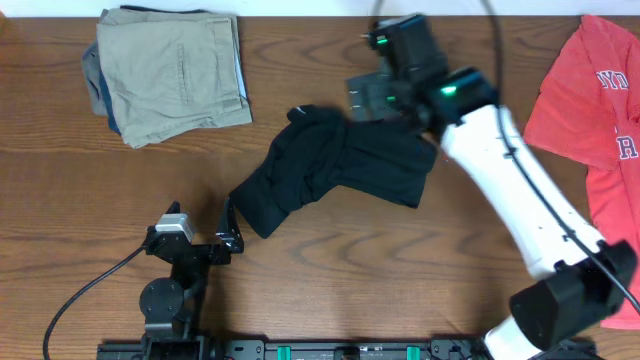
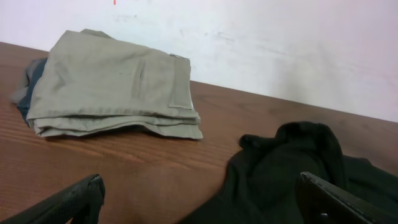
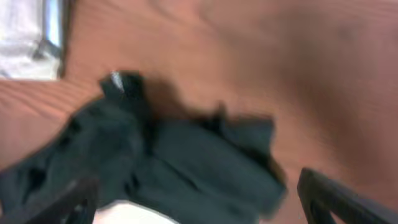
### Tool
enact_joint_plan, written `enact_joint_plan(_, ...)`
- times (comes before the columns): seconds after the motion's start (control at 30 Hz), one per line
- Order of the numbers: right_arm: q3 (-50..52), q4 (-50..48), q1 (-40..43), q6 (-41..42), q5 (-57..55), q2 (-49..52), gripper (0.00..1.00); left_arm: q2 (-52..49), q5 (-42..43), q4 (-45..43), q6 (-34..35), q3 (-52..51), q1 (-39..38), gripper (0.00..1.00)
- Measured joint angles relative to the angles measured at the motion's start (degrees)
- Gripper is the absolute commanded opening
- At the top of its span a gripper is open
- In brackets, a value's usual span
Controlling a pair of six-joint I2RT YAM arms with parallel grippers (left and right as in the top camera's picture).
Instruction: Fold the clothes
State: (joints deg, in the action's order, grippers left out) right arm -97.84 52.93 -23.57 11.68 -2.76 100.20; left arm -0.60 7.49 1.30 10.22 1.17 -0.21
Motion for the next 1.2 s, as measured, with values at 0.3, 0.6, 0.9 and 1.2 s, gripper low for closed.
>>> enact_joint_plan(0.3,3.8,17.6,4.3,3.4,4.1,-1.1,0.99,0.0,0.0,0.0,0.0,0.0,0.0,0.98)
enact_joint_plan(0.6,21.9,11.2,4.3,11.6,4.9,-1.0,0.72,0.0,0.0,0.0,0.0,0.0,0.0,0.98)
enact_joint_plan(0.9,34.1,-3.0,4.3,14.0,5.0,-1.0,0.71,0.0,0.0,0.0,0.0,0.0,0.0,0.98)
enact_joint_plan(1.2,42.4,-18.7,4.3,15.3,4.8,-1.0,0.58,0.0,0.0,0.0,0.0,0.0,0.0,0.98)
